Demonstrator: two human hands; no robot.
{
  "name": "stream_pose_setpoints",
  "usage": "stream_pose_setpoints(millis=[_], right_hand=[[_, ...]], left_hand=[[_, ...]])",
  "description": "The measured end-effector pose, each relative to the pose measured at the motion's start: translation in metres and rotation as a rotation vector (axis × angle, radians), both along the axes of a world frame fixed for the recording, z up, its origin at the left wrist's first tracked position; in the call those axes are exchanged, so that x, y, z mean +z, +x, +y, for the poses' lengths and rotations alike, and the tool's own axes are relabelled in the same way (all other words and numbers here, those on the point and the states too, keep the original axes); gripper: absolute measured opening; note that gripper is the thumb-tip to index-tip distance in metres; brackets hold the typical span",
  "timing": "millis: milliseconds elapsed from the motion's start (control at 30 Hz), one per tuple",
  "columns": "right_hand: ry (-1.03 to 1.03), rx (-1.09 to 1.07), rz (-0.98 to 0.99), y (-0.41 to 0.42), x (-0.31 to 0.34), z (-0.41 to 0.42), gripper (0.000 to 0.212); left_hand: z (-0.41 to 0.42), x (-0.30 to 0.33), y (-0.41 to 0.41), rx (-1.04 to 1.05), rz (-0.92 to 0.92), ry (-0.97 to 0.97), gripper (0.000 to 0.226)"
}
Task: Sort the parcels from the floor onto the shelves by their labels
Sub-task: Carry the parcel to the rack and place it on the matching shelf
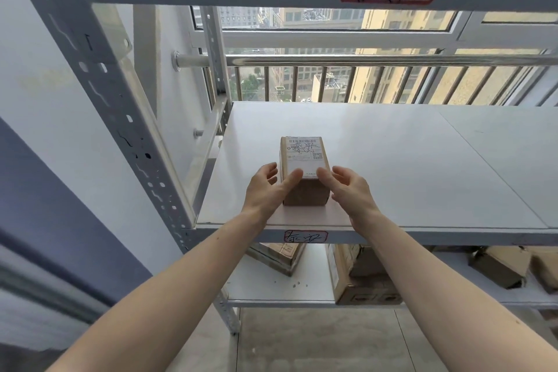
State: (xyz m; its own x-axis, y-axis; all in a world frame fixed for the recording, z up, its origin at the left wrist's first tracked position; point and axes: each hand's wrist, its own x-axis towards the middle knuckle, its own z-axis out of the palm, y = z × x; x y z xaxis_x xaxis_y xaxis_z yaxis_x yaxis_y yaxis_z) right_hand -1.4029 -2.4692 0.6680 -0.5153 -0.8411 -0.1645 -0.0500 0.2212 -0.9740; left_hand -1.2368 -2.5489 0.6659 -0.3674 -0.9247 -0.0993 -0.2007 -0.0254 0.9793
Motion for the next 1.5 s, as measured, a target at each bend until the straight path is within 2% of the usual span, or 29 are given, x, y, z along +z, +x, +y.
stream_pose_setpoints(millis=[100, 167, 300, 467, 1500], right_hand=[[-0.050, 0.039, 0.077, -0.007, -0.003, 0.006, 0.116], [-0.052, 0.073, 0.167, -0.009, -0.005, 0.010, 0.103], [-0.080, 0.124, 0.336, -0.008, -0.010, 0.010, 0.075], [-0.102, 0.088, 0.387, -0.010, -0.011, 0.003, 0.059], [-0.046, 0.043, 0.387, -0.035, -0.011, -0.063, 0.061]], left_hand=[[-0.001, -0.006, 0.008, -0.033, -0.074, -0.099, 0.099], [0.000, -0.008, 0.010, -0.072, -0.138, -0.186, 0.100], [-0.001, -0.010, 0.009, -0.107, -0.258, -0.348, 0.089], [-0.005, -0.011, 0.007, -0.101, -0.226, -0.342, 0.073], [-0.060, -0.004, -0.028, -0.088, -0.250, -0.312, 0.065]])
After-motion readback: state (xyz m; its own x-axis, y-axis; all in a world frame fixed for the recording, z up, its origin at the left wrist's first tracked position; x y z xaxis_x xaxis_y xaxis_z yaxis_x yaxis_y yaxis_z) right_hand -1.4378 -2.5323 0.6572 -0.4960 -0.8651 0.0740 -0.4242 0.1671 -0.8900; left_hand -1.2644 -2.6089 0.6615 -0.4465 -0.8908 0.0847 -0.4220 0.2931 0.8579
